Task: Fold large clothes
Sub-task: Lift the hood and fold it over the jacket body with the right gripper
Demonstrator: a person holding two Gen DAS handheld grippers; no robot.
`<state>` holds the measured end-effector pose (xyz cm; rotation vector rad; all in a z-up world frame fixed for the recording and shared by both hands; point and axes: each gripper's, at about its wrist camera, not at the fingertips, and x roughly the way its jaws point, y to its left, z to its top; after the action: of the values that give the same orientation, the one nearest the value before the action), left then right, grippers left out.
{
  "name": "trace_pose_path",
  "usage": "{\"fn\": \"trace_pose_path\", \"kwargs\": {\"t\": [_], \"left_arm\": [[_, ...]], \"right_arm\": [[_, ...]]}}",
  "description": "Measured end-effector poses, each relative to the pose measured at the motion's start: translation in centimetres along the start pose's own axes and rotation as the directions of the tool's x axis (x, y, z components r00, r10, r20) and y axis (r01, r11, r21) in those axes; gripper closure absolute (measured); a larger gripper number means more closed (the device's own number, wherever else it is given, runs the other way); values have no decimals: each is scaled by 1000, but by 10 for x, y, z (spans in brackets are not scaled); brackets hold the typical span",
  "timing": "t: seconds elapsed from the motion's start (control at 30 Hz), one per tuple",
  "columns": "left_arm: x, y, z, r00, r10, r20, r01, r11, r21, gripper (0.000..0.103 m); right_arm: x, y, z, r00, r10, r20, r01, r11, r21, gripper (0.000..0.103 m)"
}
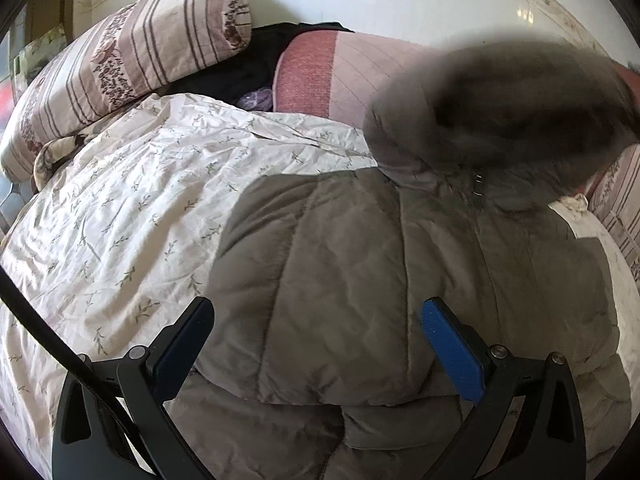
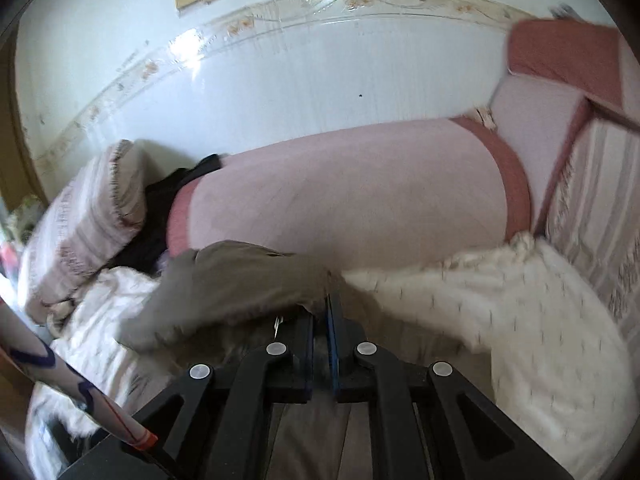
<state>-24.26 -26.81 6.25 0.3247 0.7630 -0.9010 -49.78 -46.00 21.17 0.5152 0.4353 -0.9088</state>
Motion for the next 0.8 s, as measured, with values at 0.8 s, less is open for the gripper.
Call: {"fn": "trace_pose_path", "kwargs": {"t": [0.8], "left_arm": [[22,-35,0,996,-87,-36,84,993,-86,0]], "right_arm": [[15,-64,-163,979,-25,-201,46,994,100,102]]}}
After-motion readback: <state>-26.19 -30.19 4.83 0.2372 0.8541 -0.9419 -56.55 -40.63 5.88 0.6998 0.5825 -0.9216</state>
